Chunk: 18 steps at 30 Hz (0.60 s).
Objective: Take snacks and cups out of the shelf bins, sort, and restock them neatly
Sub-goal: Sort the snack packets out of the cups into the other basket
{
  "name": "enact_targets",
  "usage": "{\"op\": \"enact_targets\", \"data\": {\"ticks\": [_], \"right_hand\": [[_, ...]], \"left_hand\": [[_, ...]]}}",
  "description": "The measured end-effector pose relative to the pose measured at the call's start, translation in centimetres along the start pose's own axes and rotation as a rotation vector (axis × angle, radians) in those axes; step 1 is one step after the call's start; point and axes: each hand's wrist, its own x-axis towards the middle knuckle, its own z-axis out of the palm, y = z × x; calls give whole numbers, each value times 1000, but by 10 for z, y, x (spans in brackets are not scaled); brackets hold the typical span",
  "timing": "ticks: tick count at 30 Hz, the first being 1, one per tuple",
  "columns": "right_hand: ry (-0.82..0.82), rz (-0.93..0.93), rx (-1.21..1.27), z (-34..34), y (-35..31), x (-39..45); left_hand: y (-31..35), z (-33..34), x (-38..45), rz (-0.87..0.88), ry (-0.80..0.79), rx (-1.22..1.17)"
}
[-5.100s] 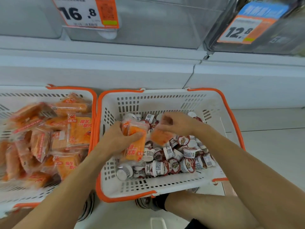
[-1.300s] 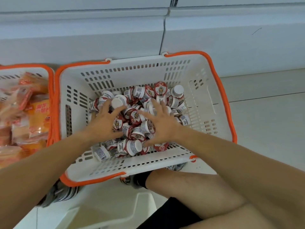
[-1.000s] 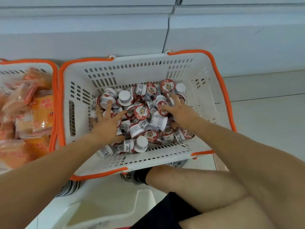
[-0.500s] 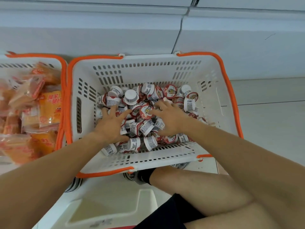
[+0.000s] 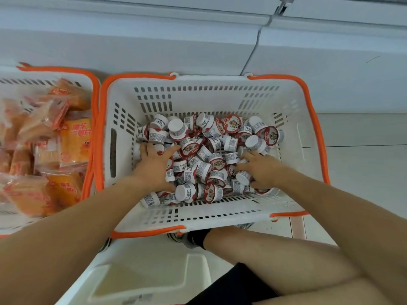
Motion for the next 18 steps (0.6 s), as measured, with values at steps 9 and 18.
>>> {"op": "enact_targets", "data": {"ticks": [9, 18], "right_hand": [[124, 67, 421, -64, -10, -6], [192, -179, 189, -107, -103, 79]], "left_hand": [[-2, -11, -5, -16, -75, -121], [29, 31, -33, 133, -178, -516]]}}
